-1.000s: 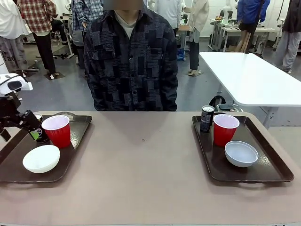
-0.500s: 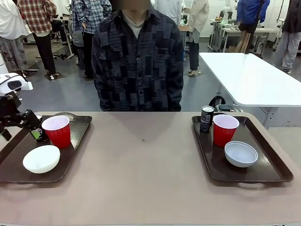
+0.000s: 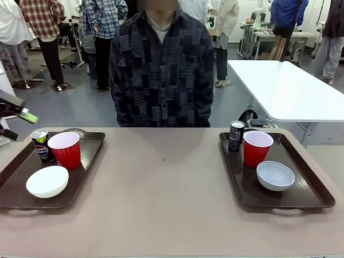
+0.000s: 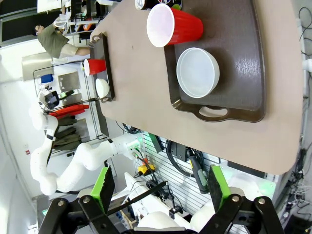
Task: Prepare tableware on both trays.
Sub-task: Pick up a Picnic Bowl from the table and place it on a Handle tray.
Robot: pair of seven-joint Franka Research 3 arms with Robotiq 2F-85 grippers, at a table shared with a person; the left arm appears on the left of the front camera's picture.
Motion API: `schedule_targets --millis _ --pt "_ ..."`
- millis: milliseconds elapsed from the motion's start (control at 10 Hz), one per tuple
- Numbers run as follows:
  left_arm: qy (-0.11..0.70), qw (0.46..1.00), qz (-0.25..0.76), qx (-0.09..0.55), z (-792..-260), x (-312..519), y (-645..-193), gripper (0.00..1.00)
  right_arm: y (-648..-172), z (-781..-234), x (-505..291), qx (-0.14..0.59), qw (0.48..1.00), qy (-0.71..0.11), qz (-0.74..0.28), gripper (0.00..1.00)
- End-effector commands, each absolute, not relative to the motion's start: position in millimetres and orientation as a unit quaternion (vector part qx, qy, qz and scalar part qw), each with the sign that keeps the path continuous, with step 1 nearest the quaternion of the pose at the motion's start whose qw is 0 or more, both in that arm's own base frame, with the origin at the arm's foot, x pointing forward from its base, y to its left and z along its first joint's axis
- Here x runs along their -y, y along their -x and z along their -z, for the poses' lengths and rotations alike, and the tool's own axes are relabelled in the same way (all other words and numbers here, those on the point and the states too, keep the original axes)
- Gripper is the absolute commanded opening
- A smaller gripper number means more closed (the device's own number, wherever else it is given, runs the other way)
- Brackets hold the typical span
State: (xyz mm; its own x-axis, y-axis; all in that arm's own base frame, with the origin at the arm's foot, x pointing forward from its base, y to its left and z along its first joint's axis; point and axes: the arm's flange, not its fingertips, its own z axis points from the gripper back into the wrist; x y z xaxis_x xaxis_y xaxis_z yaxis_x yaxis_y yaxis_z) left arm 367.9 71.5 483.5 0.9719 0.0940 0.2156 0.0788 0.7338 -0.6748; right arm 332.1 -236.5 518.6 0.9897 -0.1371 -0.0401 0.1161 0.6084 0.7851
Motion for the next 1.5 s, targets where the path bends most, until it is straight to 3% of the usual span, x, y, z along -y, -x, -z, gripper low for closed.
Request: schedule_targets --millis 0,200,500,1400 --pt "0.416 0.905 0.03 0.08 -471.5 -118.4 -369.3 1.0 -330.7 -518.3 234.3 0.02 0.893 -0.444 0.067 1.0" --pt "0.432 0.897 0.076 0.056 -470.4 -159.2 -370.3 1.0 -330.7 -518.3 234.3 0.02 0.893 -0.444 0.067 1.0" --pt "0.428 0.898 0.055 0.081 -478.3 -201.9 -384.0 1.0 -330.7 -518.3 234.3 0.02 0.893 -0.444 0.067 1.0" --pt "0.423 0.902 0.037 0.074 -471.8 -210.6 -389.8 1.0 -330.7 -518.3 234.3 0.02 0.893 -0.444 0.067 1.0"
